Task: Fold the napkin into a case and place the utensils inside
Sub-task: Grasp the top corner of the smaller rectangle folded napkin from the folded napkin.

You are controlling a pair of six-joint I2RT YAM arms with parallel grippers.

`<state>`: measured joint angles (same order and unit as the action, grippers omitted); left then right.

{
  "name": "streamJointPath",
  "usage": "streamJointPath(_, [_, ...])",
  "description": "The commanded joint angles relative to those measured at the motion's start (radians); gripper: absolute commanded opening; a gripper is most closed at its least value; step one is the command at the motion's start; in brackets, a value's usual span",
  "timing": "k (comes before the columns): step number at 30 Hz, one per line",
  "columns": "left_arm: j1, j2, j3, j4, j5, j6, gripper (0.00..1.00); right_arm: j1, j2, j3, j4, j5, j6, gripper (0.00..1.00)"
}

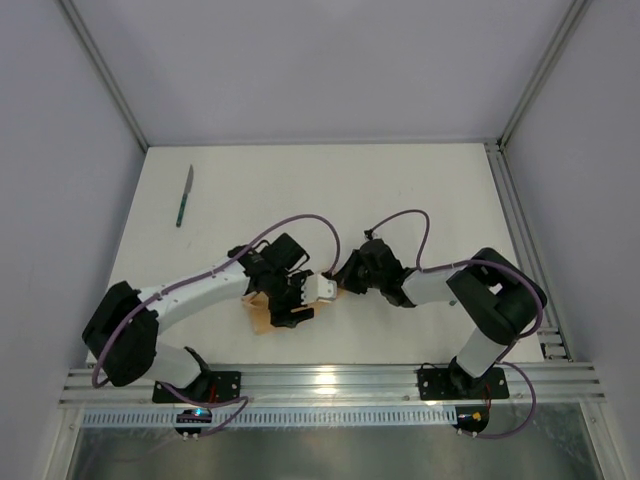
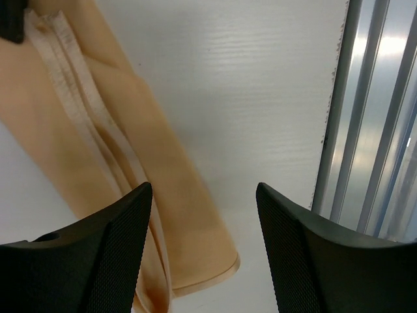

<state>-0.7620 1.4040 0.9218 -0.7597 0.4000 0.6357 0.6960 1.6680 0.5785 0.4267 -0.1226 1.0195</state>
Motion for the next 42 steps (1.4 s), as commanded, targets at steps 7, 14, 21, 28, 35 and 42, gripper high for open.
streamJointPath(7, [-0.171,0.076,-0.119,0.279,-0.264,-0.079,0.65,-0.006,0.015,-0.035,0.009,-0.104,-0.104,0.04])
streamJointPath(14, [-0.168,0.098,-0.216,0.44,-0.444,-0.039,0.28,-0.007,-0.007,-0.072,0.015,-0.127,-0.137,0.04])
streamJointPath(21, [-0.074,0.084,-0.273,0.505,-0.503,0.041,0.22,0.028,-0.056,-0.163,0.124,-0.042,-0.053,0.04])
streamJointPath(28, [0.064,-0.022,-0.313,0.397,-0.333,0.277,0.63,0.135,0.033,-0.16,0.274,0.116,0.112,0.04])
streamJointPath(35, [0.052,-0.112,-0.098,0.069,-0.035,0.089,0.66,0.178,0.027,-0.16,0.268,0.233,0.151,0.04])
streamJointPath(42, [-0.057,-0.017,-0.118,0.377,-0.205,-0.054,0.69,0.177,0.015,-0.184,0.29,0.25,0.177,0.04])
